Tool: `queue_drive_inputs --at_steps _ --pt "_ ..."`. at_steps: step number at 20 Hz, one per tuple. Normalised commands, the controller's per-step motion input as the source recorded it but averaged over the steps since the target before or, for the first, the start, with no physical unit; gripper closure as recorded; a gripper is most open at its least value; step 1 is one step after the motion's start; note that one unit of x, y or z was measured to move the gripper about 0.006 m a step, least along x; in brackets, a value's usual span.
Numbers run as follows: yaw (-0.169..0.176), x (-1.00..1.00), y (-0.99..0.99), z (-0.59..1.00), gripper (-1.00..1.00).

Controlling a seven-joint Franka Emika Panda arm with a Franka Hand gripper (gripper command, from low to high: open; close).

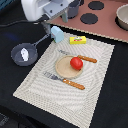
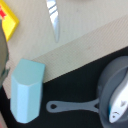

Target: Interact with the objects in diverse but meaningful ways.

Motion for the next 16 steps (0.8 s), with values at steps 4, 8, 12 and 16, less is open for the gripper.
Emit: queue_drive_inputs --at_steps 4,8,12,16 --pt "-0.022 1.00 -0.02 0.18 -1.00" --pt "-0.017 1.00 -0.10 0.26 -1.00" --pt "-0.002 0.98 -0.22 0.18 -1.00" --pt "-0.009 0.96 -0.28 0.19 -1.00"
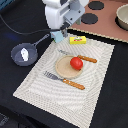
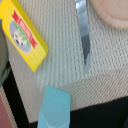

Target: Interact with the objects in diverse but meaningful ways.

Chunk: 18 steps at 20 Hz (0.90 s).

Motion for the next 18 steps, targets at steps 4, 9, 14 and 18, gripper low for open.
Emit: queue_drive_inputs --at_steps 4,9,14,18 --pt "-0.038 0.82 -0.40 0.04 -1.00" --pt "-0.025 0.63 -0.47 -0.05 -1.00" --pt "-0.016 0.40 -0.38 -0.07 -1.00" --pt "-0.018 0.43 -0.16 -0.12 -1.00"
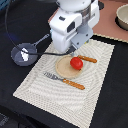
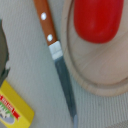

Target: Interact with the objects in diverse but meaningful ways.

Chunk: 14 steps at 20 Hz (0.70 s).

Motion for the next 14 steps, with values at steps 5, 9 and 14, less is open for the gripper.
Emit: queue_drive_inputs --at_steps 5,9,14 --pt "-0.034 0.79 0.07 0.02 -1.00" --pt "-0.033 0.67 0.01 0.00 -1.00" --pt "-0.032 0.70 0.00 0.00 -1.00"
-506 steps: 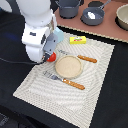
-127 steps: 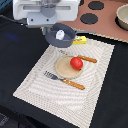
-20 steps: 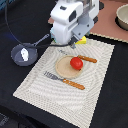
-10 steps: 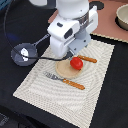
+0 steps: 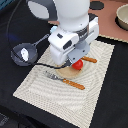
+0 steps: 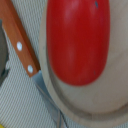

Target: Interact with the objects in diverse but meaningful ways.

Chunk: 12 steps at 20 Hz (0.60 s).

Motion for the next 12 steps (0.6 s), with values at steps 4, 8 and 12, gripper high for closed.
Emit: queue_drive_inputs --at_steps 4,8,12 --pt "-0.025 0.59 0.00 0.00 -1.00" --pt "-0.017 0.54 0.01 -0.03 1.00" --pt "0.000 0.53 0.16 -0.03 1.00"
